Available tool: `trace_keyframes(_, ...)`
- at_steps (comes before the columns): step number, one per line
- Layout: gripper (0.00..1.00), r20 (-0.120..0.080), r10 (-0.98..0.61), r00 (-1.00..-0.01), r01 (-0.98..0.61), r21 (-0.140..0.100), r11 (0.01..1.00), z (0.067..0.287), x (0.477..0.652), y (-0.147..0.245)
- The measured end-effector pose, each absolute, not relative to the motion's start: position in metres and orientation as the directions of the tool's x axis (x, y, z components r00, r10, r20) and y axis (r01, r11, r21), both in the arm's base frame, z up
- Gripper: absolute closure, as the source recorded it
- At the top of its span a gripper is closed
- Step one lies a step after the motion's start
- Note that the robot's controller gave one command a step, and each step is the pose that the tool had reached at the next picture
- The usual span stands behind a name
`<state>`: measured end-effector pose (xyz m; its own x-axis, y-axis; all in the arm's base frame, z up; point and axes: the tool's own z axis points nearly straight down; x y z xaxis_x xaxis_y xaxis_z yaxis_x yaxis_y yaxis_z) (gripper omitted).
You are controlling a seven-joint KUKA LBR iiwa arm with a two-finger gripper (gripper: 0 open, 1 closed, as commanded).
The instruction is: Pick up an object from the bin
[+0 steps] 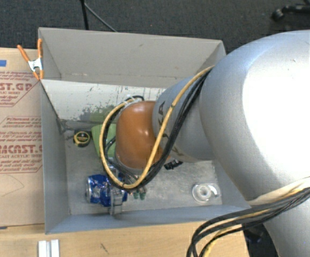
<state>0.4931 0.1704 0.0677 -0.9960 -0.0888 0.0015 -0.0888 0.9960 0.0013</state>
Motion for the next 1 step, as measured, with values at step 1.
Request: trace_keyframes(1, 0.00, 0.000, -0.089, -0.996, -0.089, 0.002, 0.996, 0.0676, 0.4935, 0.1708)
